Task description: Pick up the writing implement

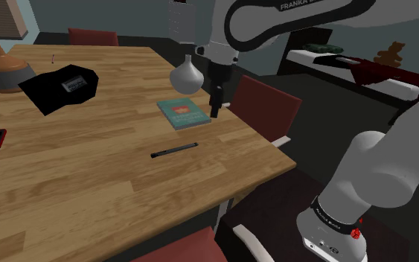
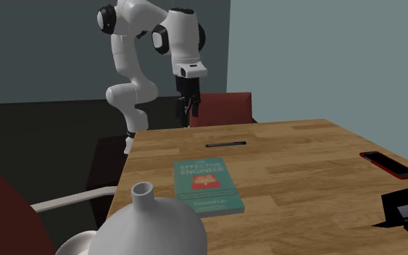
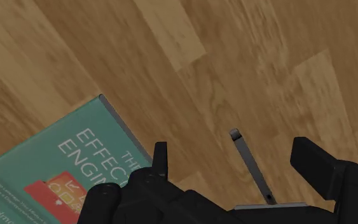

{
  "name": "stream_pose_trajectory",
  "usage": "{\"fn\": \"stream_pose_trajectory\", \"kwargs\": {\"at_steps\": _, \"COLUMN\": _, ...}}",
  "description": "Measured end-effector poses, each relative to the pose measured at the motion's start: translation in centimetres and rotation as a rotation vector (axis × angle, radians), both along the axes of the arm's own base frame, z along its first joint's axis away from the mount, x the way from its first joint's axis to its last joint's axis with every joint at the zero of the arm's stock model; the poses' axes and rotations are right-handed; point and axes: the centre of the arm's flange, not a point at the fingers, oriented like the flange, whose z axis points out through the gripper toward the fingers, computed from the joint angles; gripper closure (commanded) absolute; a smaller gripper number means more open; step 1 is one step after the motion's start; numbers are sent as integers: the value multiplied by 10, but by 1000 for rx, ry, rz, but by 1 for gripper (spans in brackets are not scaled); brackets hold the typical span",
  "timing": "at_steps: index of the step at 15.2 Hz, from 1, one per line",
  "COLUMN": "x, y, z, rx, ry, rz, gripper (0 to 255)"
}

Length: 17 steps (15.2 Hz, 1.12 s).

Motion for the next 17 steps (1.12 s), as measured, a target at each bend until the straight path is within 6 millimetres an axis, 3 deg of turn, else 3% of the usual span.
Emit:
{"fn": "stream_pose_trajectory", "kwargs": {"at_steps": 6, "x": 9, "y": 72, "z": -39, "rx": -23, "ry": -21, "rz": 265, "gripper": 0}}
{"fn": "stream_pose_trajectory", "kwargs": {"at_steps": 11, "x": 2, "y": 128, "z": -70, "rx": -41, "ry": -38, "rz": 472, "gripper": 0}}
{"fn": "stream_pose_trajectory", "kwargs": {"at_steps": 17, "x": 1, "y": 136, "z": -98, "rx": -43, "ry": -41, "rz": 504, "gripper": 0}}
